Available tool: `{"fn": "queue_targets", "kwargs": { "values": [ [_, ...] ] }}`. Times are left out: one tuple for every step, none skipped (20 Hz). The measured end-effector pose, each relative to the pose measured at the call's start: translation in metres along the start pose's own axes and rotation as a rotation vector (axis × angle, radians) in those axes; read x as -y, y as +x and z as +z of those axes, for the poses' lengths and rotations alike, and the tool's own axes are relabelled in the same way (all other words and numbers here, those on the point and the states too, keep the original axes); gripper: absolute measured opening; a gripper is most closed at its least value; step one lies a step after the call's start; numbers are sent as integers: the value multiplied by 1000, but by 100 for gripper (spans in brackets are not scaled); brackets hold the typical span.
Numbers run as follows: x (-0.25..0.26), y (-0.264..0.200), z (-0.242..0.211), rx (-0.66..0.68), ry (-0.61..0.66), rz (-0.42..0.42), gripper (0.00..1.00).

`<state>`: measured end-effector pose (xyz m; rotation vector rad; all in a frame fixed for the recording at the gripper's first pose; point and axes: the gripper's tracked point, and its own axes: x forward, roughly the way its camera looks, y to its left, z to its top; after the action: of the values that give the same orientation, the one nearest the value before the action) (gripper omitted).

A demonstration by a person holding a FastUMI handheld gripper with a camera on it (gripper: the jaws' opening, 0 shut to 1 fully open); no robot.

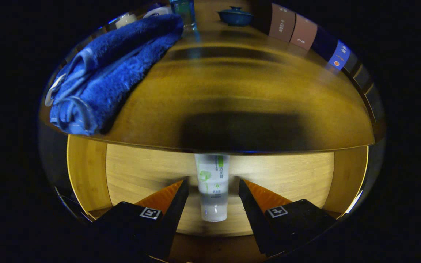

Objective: Pull open the drawer, take out the items inside it, and place them on the countertop above the cabinet.

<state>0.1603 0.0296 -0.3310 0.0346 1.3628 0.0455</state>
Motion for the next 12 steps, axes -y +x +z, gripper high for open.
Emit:
{"fn": "queue_targets", "kwargs": {
  "values": [
    [0,2,-1,-16,1,0,88],
    [-1,5,-5,-33,1,0,80],
    [1,8,-9,-48,1,-15,71],
    [0,12,-11,-55,5,-19,63],
    [-1,11,-10,-52,5,-20,54],
    [1,15,-13,-48,3,-18,54],
    [2,20,-13,-50,-4,-18,47],
    [0,12,-10,-41,-10,-23,47],
    [-2,2,-7,-34,-11,-16,47],
    [-3,6,-11,-35,-18,-16,38],
    [-4,5,-14,-42,-23,-16,38],
    [-6,8,-16,-38,-28,-10,37]
  ]
}}
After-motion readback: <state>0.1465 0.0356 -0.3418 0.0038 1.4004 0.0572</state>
